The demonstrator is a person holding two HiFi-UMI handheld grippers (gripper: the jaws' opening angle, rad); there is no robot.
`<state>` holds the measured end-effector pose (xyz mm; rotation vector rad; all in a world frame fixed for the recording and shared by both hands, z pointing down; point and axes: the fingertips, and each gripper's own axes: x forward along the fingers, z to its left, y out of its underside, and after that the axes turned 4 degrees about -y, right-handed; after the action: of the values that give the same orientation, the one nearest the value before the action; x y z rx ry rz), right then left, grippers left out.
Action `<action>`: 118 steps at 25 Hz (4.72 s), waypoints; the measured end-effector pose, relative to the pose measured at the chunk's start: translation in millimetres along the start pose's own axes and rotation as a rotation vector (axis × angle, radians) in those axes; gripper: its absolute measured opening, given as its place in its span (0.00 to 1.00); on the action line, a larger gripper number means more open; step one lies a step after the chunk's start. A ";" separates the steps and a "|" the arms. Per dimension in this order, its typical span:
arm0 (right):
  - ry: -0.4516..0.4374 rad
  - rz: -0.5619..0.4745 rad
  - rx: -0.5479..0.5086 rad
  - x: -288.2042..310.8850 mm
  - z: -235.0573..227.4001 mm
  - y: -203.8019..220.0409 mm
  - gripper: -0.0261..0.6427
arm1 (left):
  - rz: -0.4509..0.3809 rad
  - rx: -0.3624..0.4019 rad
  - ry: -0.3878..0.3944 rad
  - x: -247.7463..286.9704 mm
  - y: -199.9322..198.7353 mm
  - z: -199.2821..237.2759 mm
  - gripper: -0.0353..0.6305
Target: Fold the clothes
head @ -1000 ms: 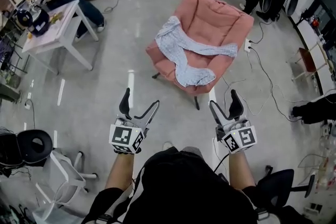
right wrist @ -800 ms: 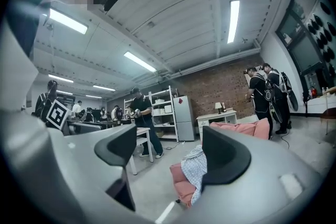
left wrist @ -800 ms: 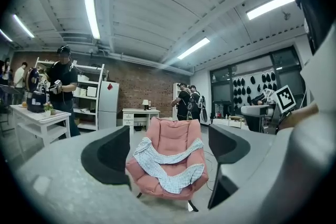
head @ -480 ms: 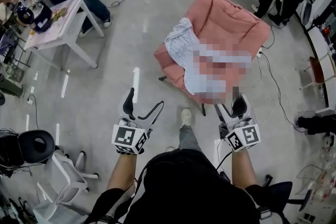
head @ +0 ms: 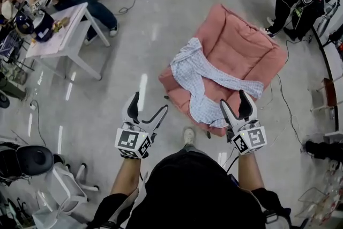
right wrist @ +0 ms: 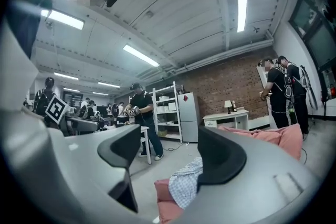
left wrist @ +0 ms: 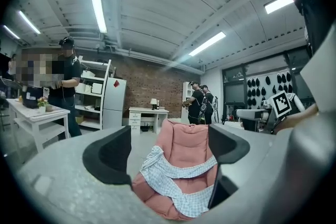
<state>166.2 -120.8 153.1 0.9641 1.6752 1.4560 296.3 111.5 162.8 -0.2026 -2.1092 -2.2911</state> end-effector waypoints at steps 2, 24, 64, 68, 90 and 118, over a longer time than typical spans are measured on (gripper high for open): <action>-0.010 0.004 0.008 18.5 -19.1 -1.5 0.54 | 0.012 0.000 -0.003 23.4 -1.0 3.9 0.75; -0.107 0.137 -0.023 164.3 -114.2 62.0 0.45 | 0.185 0.041 0.022 186.4 60.0 39.9 0.70; 0.210 0.496 0.079 267.2 -194.0 226.4 0.39 | 0.753 0.511 0.554 390.0 377.4 128.0 0.38; 0.232 0.515 0.094 257.9 -196.3 232.1 0.39 | 0.772 0.572 0.581 390.6 394.9 126.3 0.32; 0.166 0.693 0.030 332.5 -205.3 309.0 0.35 | 0.838 0.357 0.660 405.9 375.6 151.3 0.14; 0.188 0.799 0.510 403.8 -272.9 449.0 0.30 | 0.862 0.277 0.599 390.1 379.4 158.0 0.13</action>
<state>-225.8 147.2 615.3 1.9990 1.9527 1.6563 -38.5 263.9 593.8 -0.2939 -1.5537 -1.3328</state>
